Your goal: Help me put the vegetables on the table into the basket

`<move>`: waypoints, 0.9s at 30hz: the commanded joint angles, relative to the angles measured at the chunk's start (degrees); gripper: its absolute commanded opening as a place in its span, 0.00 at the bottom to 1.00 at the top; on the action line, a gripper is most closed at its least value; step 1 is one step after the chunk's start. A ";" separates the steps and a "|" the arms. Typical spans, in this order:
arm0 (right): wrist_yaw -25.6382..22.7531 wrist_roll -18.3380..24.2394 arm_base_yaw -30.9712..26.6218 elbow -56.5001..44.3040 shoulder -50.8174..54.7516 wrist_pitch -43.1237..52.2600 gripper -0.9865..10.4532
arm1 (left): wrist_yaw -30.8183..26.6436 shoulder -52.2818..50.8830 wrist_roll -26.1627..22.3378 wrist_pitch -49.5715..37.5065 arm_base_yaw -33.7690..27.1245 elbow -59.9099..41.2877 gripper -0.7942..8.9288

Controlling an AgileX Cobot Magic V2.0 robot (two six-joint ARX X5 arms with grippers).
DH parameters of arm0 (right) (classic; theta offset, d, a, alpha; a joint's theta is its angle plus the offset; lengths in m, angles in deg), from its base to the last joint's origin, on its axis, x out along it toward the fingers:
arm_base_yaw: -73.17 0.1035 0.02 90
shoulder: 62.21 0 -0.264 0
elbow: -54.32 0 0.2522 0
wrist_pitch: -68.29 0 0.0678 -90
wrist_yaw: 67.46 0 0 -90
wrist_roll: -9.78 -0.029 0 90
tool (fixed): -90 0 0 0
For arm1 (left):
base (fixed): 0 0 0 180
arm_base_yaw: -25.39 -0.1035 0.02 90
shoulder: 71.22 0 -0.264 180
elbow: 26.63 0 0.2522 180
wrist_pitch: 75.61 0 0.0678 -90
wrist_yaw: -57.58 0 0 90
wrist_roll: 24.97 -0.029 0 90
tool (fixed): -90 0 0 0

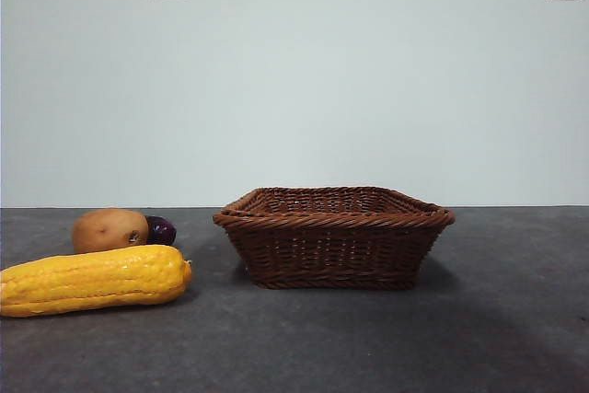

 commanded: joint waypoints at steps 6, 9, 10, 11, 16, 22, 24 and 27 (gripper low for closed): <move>3.17 12.31 0.02 18.56 -12.11 -17.14 0.08 | 9.51 10.43 -4.55 5.55 0.13 12.74 0.07; 4.42 14.23 0.02 22.47 -15.02 -20.96 0.08 | 12.13 13.18 -6.12 8.96 0.13 16.52 0.07; 4.92 14.91 0.02 23.93 -16.24 -22.51 0.08 | 12.90 14.40 -6.86 10.60 0.13 18.14 0.07; 5.25 15.12 0.02 25.07 -17.25 -23.85 0.08 | 13.40 15.37 -7.63 12.11 0.13 19.45 0.07; 7.74 18.36 0.02 29.22 -21.33 -29.73 0.08 | 14.45 19.17 -11.80 19.41 1.36 25.27 0.07; 9.22 19.37 0.07 30.25 -23.50 -31.71 0.08 | 14.45 20.90 -13.42 22.51 4.28 28.13 0.07; 9.92 19.39 0.07 30.25 -23.58 -31.80 0.08 | 14.45 21.29 -13.55 23.32 5.07 28.81 0.07; 11.21 19.37 0.07 30.32 -23.58 -32.13 0.08 | 14.47 21.59 -14.25 23.98 5.44 29.62 0.08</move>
